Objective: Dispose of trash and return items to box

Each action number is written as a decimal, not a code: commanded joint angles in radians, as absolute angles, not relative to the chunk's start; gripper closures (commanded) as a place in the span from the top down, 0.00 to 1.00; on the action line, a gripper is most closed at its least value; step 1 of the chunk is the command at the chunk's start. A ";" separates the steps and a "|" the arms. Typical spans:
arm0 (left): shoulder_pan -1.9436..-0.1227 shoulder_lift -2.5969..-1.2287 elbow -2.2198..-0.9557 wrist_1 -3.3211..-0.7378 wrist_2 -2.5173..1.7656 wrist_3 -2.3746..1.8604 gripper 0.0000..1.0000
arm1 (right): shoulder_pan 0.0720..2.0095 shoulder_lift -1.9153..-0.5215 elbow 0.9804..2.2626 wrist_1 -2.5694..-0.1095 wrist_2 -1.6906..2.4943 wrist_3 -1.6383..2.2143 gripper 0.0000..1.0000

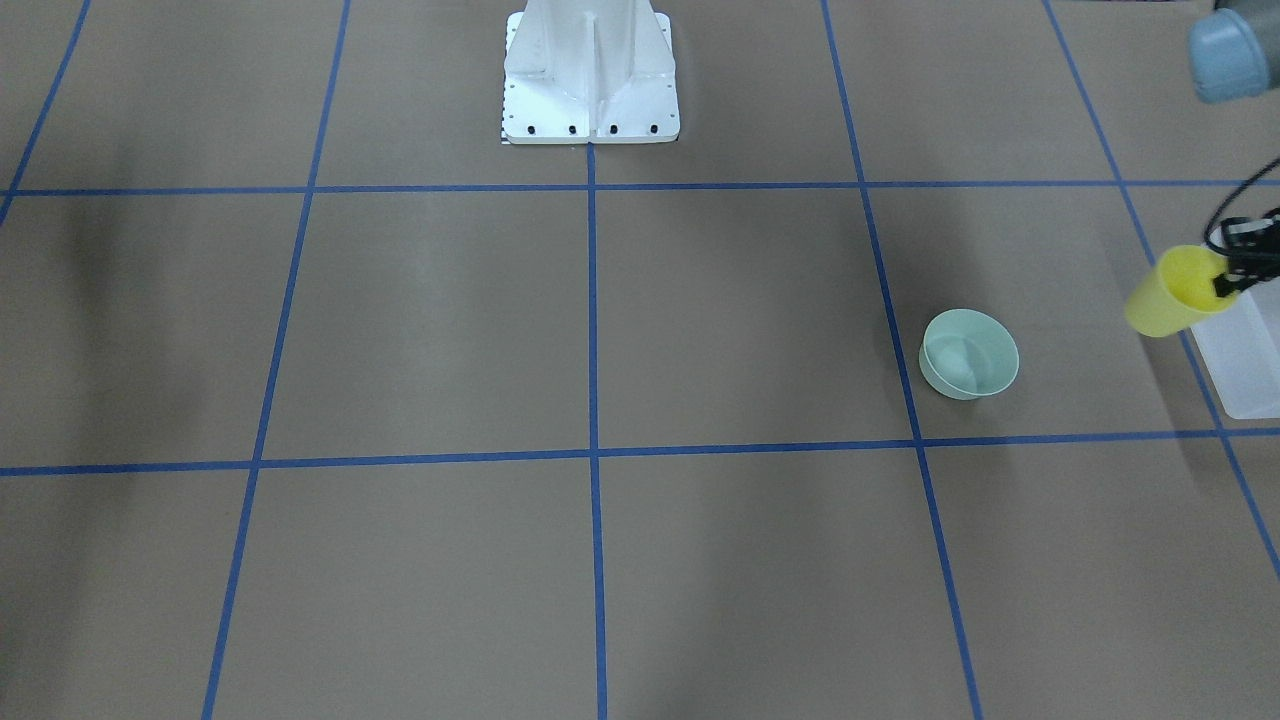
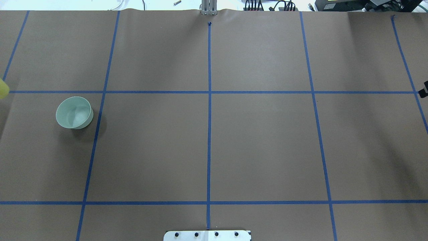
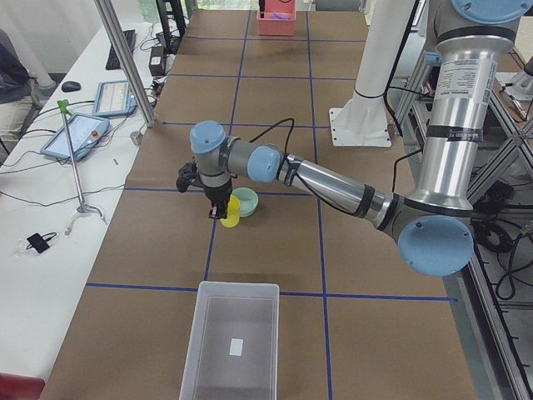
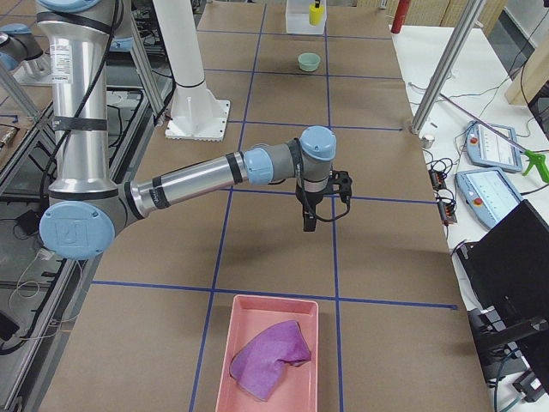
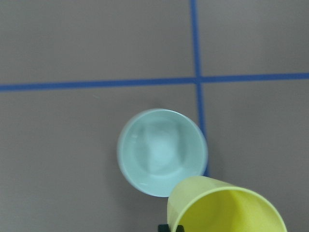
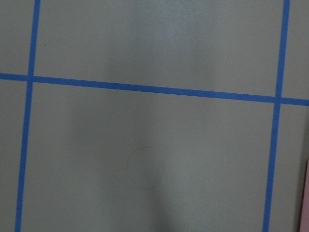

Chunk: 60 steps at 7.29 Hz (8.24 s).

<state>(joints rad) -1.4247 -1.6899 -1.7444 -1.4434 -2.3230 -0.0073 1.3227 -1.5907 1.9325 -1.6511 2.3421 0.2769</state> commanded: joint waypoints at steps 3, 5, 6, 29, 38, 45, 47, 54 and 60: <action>-1.582 -1.639 -1.423 -1.683 -2.324 0.288 0.00 | 1.276 -1.591 1.948 -1.624 2.342 0.319 1.00; -1.582 -1.605 -1.303 -1.856 -2.324 0.281 0.00 | 1.267 -1.592 1.947 -1.624 2.339 0.318 1.00; -1.580 -1.606 -1.242 -1.926 -2.324 0.259 0.00 | 1.263 -1.592 1.947 -1.623 2.339 0.318 1.00; -0.899 -1.648 -1.617 -2.137 -2.183 -0.910 0.00 | 1.220 -1.595 1.939 -1.624 2.332 0.318 1.00; -1.573 -1.594 -1.292 -1.931 -2.484 0.201 0.00 | 1.216 -1.591 1.945 -1.623 2.332 0.316 1.00; -1.775 -1.718 -0.898 -1.927 -2.477 0.602 0.00 | 1.213 -1.592 1.940 -1.623 2.329 0.316 1.00; -1.811 -1.739 -0.840 -1.927 -2.429 0.652 0.00 | 1.213 -1.594 1.939 -1.623 2.329 0.316 1.00; -1.841 -1.804 -0.713 -1.931 -2.425 0.612 0.00 | 1.213 -1.597 1.939 -1.623 2.329 0.316 1.00; -1.835 -1.816 -0.693 -1.933 -2.425 0.595 0.62 | 1.213 -1.595 1.939 -1.623 2.329 0.316 1.00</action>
